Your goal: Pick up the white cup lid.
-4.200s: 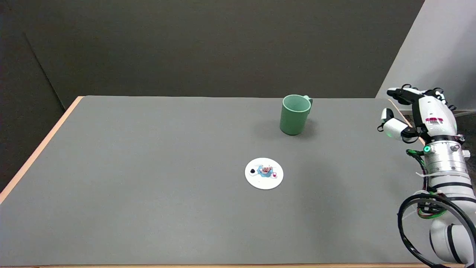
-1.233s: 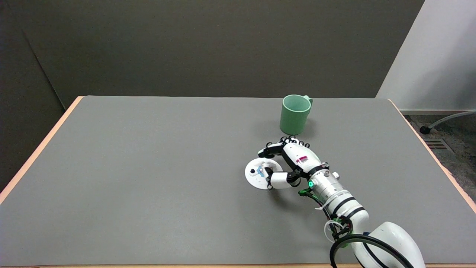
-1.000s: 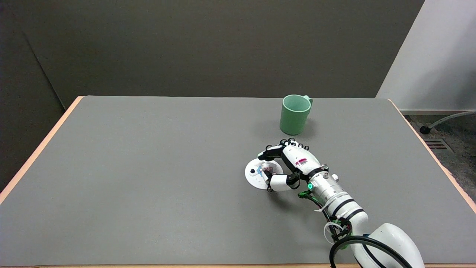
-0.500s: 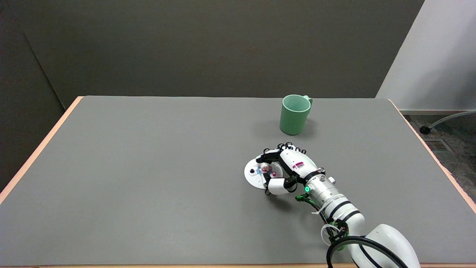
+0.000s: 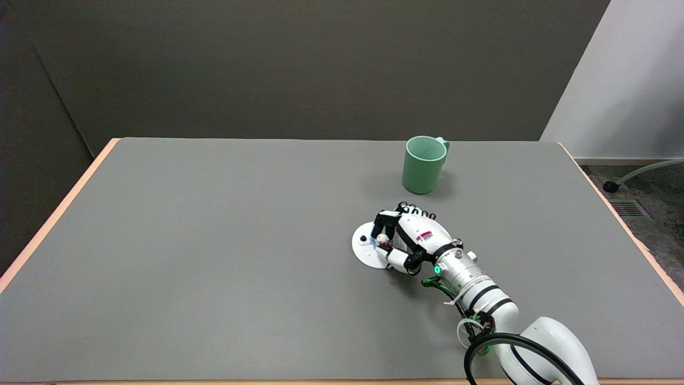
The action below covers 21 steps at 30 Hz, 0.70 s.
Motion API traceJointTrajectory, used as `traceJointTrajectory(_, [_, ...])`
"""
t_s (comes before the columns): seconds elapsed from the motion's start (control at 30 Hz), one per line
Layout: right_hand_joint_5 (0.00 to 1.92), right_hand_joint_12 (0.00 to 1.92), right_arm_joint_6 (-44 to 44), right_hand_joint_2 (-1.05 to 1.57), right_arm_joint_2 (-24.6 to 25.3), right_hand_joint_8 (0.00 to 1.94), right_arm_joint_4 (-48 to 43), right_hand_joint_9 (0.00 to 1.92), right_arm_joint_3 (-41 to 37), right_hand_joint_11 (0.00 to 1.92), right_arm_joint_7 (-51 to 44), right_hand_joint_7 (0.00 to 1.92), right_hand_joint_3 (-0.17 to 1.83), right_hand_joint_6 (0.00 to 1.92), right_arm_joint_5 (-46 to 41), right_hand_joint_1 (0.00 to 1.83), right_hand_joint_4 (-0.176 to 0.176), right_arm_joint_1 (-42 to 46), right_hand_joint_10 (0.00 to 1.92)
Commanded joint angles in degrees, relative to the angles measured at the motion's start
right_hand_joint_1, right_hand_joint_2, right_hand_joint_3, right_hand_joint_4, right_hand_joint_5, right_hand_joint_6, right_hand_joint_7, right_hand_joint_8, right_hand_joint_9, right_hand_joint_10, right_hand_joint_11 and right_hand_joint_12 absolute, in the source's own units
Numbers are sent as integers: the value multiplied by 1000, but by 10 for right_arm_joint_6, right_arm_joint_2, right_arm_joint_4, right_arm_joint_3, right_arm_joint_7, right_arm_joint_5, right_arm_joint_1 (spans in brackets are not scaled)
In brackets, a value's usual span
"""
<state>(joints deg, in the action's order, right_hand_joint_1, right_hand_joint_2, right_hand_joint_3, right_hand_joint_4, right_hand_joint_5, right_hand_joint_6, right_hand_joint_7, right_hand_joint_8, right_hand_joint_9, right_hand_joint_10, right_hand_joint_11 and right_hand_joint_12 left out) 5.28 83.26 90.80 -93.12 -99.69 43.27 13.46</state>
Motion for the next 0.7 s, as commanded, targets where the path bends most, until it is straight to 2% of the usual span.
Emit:
traceJointTrajectory(0.03, [590,1485,13,1307,1,1652,29,142,1,-1,-3,531,114,1588,11,1046,40,-15,1098])
traceJointTrajectory(0.23, [620,1498,9,1263,1,1580,70,183,1,-1,-3,590,139,1533,13,1078,40,-25,1192])
traceJointTrajectory(0.3, [610,1507,4,1283,0,1575,85,229,1,-1,-3,601,95,1543,14,1080,43,-25,1129])
traceJointTrajectory(0.47, [650,1506,-9,1237,-1,1518,109,250,-2,-1,-2,640,140,1479,22,1097,42,-24,1188])
traceJointTrajectory(0.7, [672,1491,-22,1242,-9,1479,123,337,-5,-1,-3,673,94,1445,22,1114,41,-24,1151])
